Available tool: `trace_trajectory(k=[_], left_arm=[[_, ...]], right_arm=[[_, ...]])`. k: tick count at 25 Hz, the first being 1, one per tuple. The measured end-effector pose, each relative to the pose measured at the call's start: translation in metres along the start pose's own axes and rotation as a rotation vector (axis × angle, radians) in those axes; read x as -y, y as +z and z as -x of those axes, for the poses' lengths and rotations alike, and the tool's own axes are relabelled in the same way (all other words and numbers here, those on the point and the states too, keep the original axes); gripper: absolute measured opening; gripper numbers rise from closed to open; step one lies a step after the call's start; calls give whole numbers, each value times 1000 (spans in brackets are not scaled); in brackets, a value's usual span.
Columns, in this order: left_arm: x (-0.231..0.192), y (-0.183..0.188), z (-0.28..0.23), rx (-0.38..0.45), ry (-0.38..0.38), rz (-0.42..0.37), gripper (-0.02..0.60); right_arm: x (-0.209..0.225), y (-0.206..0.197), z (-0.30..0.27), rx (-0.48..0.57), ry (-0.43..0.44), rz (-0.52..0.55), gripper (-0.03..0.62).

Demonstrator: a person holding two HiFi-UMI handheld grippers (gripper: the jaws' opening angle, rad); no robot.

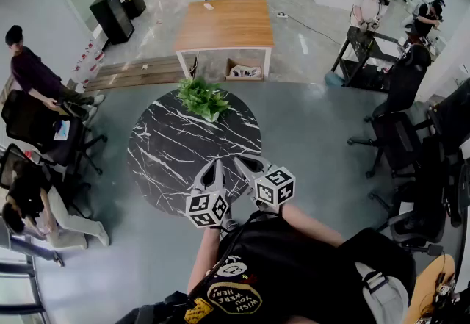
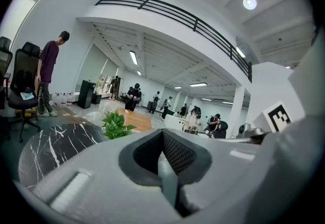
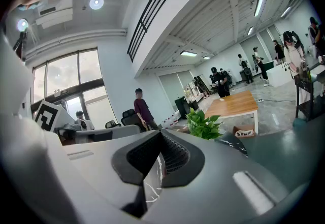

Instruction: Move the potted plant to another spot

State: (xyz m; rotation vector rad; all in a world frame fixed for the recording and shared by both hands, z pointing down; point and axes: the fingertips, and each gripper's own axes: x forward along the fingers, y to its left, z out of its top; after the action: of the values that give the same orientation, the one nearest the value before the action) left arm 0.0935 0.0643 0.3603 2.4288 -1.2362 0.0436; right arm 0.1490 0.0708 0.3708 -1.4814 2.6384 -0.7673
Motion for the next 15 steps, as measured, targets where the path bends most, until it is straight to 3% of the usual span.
trace_trajectory(k=[8,15], left_arm=[[2,2,4,18,11,10,3],[0,18,2,43,22,-37,3]], right_arm=[[3,4,8,14,-8,18,2],[0,21,1,28,0,57,2]])
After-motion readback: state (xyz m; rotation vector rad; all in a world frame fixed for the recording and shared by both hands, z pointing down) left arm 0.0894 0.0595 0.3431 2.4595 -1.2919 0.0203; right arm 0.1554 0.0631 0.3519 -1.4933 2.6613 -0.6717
